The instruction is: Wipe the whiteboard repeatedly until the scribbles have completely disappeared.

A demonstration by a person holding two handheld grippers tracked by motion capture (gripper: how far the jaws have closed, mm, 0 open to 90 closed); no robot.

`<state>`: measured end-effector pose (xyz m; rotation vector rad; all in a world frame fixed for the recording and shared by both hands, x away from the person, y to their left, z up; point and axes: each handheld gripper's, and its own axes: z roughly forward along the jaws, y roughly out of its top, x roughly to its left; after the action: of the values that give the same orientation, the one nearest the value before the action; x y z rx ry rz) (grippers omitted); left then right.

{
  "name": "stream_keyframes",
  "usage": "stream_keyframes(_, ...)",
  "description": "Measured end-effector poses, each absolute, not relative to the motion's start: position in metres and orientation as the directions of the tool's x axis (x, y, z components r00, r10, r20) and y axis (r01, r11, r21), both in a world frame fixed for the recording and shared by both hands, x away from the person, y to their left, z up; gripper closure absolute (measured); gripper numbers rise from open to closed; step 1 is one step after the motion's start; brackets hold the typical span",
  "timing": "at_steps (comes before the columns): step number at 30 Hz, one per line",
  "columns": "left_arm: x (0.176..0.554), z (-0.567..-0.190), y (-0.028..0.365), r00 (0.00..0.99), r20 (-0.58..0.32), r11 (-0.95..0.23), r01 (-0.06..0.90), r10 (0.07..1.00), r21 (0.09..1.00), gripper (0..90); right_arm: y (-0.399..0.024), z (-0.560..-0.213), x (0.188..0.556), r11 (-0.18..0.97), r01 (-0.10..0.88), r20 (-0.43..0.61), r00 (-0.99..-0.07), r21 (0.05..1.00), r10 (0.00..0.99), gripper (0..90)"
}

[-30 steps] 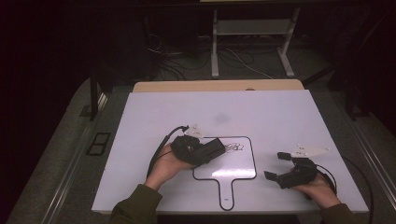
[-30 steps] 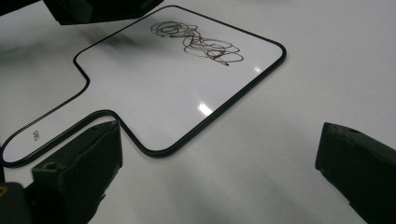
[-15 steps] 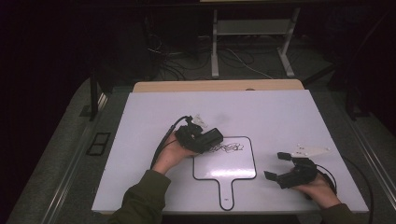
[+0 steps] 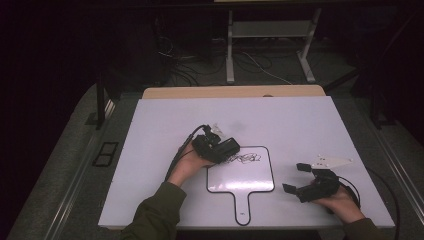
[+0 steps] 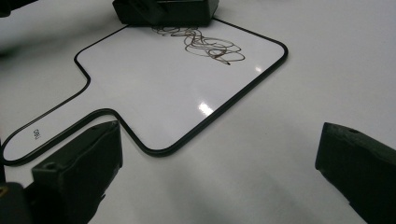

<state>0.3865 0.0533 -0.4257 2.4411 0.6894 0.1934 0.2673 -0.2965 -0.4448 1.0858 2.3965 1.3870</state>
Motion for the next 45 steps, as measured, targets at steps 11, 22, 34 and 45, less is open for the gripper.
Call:
stream_keyframes(11, 0.385, -0.429, 0.050, 0.858, -0.014, -0.702, 0.429, 0.513, 0.569, 39.6, -0.297, -0.445, 0.267, 0.303, 0.507, 0.204, -0.721, 0.807, 0.662, 0.0)
stream_keyframes(22, 0.380, -0.429, 0.041, 0.871, -0.007, -0.716, 0.408, 0.491, 0.566, 39.6, -0.297, -0.445, 0.267, 0.303, 0.505, 0.202, -0.721, 0.808, 0.663, 0.0)
stream_keyframes(34, 0.385, -0.429, 0.049, 0.850, 0.004, -0.704, 0.434, 0.527, 0.562, 39.6, -0.297, -0.445, 0.268, 0.304, 0.508, 0.204, -0.720, 0.806, 0.663, 0.0)
stream_keyframes(45, 0.379, -0.429, 0.040, 0.870, -0.006, -0.718, 0.411, 0.493, 0.562, 39.6, -0.297, -0.444, 0.267, 0.303, 0.507, 0.202, -0.719, 0.807, 0.665, 0.0)
